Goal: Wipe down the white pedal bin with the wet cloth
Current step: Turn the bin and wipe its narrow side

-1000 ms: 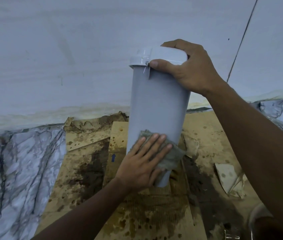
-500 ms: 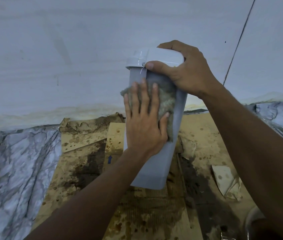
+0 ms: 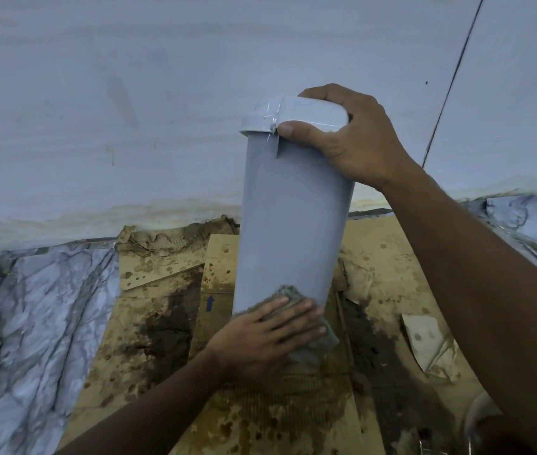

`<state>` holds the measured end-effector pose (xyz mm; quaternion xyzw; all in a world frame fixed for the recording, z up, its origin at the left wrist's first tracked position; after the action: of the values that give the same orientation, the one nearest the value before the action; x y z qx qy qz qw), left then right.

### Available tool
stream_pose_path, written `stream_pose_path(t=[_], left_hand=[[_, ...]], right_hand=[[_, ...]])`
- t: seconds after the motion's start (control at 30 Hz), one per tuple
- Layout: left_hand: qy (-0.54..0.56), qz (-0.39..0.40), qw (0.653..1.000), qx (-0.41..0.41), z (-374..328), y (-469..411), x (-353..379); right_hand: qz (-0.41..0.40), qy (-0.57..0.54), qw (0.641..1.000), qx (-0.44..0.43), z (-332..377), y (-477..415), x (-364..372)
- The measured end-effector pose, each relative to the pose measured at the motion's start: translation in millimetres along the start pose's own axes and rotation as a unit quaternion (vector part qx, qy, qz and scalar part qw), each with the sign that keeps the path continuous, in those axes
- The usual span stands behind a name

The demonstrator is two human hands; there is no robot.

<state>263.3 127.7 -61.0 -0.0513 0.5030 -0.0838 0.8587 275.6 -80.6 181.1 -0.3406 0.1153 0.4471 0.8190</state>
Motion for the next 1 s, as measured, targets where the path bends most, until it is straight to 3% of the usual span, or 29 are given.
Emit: stream_pose_path(t=[0.07,0.27,0.33,0.43,0.5,0.53,0.6,0.67,0.7,0.77,0.83,0.9,0.93,0.97,1.0], left_hand=[[0.008,-0.016,0.999,-0.028,18.4,-7.3,-11.0],[0.048,-0.127,0.956,-0.261,62.6,-56.9,-61.6],[0.033,-0.11,0.961,-0.252,57.6,-64.3,-63.0],[0.004,-0.037,0.995,-0.096,29.1,-44.3,-42.1],[-0.026,-0.023,0.999,-0.022,25.3,-22.2,-28.6],[-0.027,-0.043,0.998,-0.036,32.8,-14.9,-27.6],[0.037,-0.112,0.982,-0.149,58.7,-9.4,-36.6],[0.182,-0.207,0.92,-0.279,80.5,-15.1,-52.6],[0.269,-0.249,0.866,-0.341,84.7,-21.4,-64.1],[0.405,-0.318,0.712,-0.476,87.2,-36.3,-81.7],[0.467,-0.351,0.548,-0.599,92.0,-46.0,-99.3],[0.509,-0.368,0.433,-0.646,104.6,-47.6,-119.6],[0.526,-0.377,0.399,-0.65,112.4,-46.1,-133.4],[0.535,-0.385,0.388,-0.644,120.3,-44.1,-147.4],[0.535,-0.389,0.408,-0.63,127.7,-42.4,-160.3]], right_hand=[[-0.006,-0.006,1.0,0.009,-0.7,-0.5,-0.7],[-0.004,0.004,1.0,0.016,3.9,1.2,3.7],[-0.003,0.005,1.0,0.016,4.0,3.3,2.6],[0.002,0.002,1.0,0.007,1.1,7.1,-2.5],[0.007,-0.001,1.0,0.005,-1.3,9.0,-3.3],[0.01,0.0,1.0,0.004,-1.8,8.6,-2.1],[0.012,0.005,1.0,0.001,-2.5,7.1,0.5],[0.013,0.015,1.0,-0.002,-0.4,7.5,1.0],[0.017,0.021,1.0,-0.005,1.3,8.9,0.8],[0.027,0.037,0.999,-0.011,3.5,15.4,-0.4],[0.043,0.055,0.997,-0.016,4.8,25.7,-2.8],[0.059,0.066,0.996,-0.012,8.2,38.6,-7.2],[0.074,0.072,0.995,-0.009,10.7,45.3,-9.2],[0.092,0.079,0.993,-0.008,15.5,53.1,-10.5],[0.109,0.09,0.99,-0.011,20.1,60.7,-10.7]])
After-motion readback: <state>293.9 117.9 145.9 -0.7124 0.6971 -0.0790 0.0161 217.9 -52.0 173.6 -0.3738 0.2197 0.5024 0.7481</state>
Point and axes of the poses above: each hand's wrist, its own y-axis away from the middle knuckle, its own x-axis out of the palm, z = x × y, the point moved 3 cm from there along -y, towards the middle knuckle, and after that the axes turned 2 degrees about z, right-handed, at the moved point
